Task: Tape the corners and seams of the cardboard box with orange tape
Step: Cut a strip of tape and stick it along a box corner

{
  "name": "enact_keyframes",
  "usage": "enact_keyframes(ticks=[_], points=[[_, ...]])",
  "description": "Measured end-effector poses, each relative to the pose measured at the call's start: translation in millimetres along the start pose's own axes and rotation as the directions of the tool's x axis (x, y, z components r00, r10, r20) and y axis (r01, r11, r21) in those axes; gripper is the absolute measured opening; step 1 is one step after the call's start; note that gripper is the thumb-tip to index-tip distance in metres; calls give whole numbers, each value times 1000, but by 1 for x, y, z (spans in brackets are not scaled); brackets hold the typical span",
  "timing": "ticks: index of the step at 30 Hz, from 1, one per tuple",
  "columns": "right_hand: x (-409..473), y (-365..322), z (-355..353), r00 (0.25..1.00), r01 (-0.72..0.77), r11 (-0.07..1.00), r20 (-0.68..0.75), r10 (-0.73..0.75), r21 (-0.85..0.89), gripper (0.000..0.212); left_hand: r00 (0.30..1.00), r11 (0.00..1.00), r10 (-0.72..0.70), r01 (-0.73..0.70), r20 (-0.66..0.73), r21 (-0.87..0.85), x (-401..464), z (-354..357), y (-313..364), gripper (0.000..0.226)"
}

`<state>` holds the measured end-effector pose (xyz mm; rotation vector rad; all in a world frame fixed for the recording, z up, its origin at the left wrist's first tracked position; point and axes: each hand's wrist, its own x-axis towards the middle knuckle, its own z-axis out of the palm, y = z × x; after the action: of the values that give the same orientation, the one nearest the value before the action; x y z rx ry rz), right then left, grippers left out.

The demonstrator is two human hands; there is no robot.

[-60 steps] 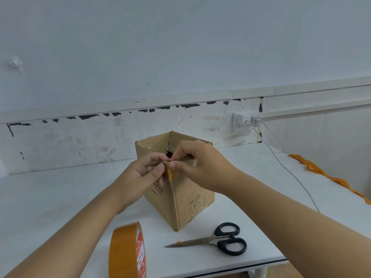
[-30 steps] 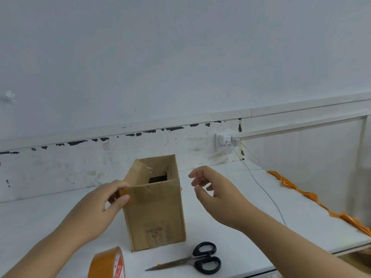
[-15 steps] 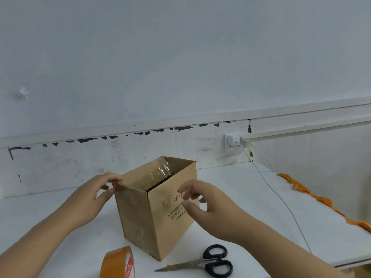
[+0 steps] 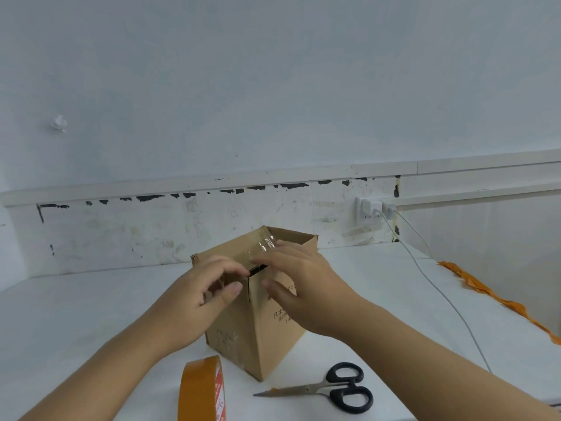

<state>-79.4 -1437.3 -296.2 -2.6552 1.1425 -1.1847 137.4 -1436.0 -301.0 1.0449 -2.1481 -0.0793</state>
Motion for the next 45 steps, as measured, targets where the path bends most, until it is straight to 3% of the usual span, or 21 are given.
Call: enact_keyframes(ticks=[3,7,13,21,31,45], points=[[5,0,0,999,-21,999,47,23,-28,26,1000,999,-16,16,3,-29,4,4,-1,14],[10,-2,-1,998,-51,998,24,52,-37,21,998,993,-57,60,29,-107,8,5,-4,22],[12,-5,0,994,-102,995,39,103,-14,25,993,968,-105,115,57,-223,9,4,-6,16],[18,-3,-1,988,-146,987,60,142,68,10,995,959,-100,99,12,-265,14,12,-9,9],[19,-1,6,993,-120,990,11,119,81,10,997,963,-68,55,-41,-262,14,20,-11,14],[18,2,4,990,-129,976,71,118,176,4,999,941,-36,22,-37,-338,10,23,-15,10]])
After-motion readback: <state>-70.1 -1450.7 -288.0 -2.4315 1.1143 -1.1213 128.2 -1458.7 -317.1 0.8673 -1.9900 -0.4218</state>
